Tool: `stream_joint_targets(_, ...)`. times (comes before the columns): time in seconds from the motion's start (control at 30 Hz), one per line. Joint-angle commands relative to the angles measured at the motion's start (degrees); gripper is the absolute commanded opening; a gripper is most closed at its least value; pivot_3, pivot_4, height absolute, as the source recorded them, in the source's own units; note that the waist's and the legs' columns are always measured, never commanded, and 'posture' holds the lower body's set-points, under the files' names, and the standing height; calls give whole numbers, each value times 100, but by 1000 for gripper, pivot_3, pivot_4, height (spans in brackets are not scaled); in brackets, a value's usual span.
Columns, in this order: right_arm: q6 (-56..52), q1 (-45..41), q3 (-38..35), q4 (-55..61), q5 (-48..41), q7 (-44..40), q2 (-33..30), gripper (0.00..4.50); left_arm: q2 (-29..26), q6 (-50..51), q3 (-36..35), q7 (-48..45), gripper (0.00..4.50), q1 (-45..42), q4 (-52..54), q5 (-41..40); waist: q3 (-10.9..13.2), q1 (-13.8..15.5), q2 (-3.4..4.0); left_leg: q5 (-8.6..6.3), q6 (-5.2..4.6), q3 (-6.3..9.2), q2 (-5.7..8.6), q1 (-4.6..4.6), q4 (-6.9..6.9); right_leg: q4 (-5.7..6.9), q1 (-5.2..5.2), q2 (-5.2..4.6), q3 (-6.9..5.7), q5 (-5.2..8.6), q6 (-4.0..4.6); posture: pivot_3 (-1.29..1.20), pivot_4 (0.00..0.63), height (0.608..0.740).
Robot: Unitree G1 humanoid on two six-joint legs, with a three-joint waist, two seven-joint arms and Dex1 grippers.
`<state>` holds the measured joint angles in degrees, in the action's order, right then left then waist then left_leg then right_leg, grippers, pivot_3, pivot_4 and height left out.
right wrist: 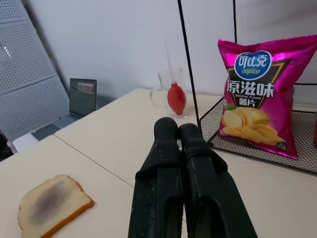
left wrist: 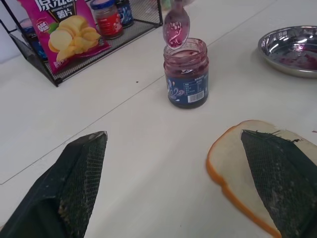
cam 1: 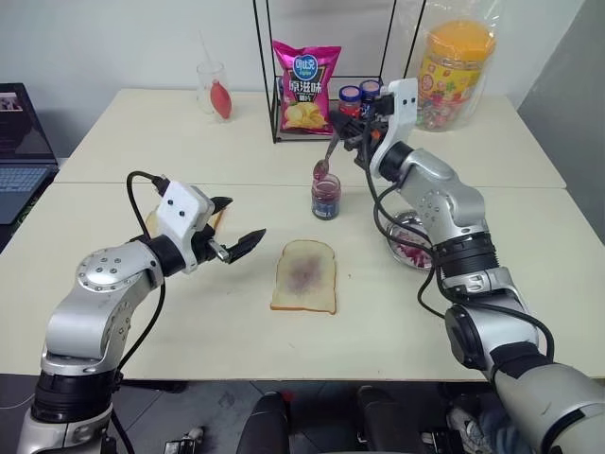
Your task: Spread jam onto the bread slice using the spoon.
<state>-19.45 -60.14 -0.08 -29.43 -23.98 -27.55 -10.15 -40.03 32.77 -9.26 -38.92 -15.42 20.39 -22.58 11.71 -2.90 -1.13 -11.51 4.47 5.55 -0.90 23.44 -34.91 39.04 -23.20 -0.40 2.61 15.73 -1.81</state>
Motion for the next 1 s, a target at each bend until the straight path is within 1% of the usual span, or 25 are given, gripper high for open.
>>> stream_joint_targets(0.03,499,-226,21,-73,274,-265,29,21,-63,-19,-141,68,4500,-6,203,-11,0,-8,0,0,0,0,0,0,0,0,0,0,0,0,0,0,150,740)
stream_joint_targets(0.3,1076,-110,136,-474,795,-462,115,21,-72,-34,-44,88,4500,-75,185,25,0,-27,0,0,0,0,0,0,-1,2,-1,0,0,0,1,0,150,740)
stream_joint_targets(0.63,1683,-54,196,-1108,1363,-373,183,21,-92,-109,212,-92,4500,-175,135,85,0,-33,0,1,1,0,0,0,-1,3,0,0,1,-1,0,0,150,740)
stream_joint_targets(0.77,1632,-15,176,-1193,1433,-409,211,21,-136,-69,278,-272,4500,-136,185,13,0,-35,0,1,1,1,-1,0,-1,4,-1,1,0,-1,1,0,150,740)
stream_joint_targets(1.0,1122,-36,62,-1207,1262,-470,345,21,-139,-127,316,-340,4500,-161,126,87,0,-36,0,1,1,1,0,0,-2,5,-1,1,1,-1,1,0,150,740)
